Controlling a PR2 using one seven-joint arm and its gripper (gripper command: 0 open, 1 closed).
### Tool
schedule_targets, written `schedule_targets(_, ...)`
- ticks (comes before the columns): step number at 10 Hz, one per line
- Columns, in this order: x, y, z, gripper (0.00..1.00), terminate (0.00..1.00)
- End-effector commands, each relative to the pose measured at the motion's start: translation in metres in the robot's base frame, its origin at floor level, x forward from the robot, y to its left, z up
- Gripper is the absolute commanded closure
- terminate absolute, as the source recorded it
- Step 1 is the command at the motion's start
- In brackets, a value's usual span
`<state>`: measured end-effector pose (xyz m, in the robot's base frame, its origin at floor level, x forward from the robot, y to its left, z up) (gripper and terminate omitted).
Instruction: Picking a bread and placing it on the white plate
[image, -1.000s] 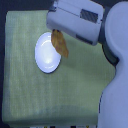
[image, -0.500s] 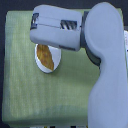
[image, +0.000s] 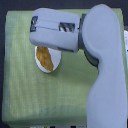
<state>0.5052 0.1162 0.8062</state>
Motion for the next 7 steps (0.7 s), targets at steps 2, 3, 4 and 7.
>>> schedule_targets(2, 0.013, -0.003, -0.014, 1.00, 0.00)
schedule_targets(3, 0.012, -0.012, -0.015, 0.00, 0.00)
schedule_targets(4, 0.010, -0.015, -0.015, 0.00, 0.00)
schedule_targets(7, 0.016, -0.019, -0.013, 0.00, 0.00)
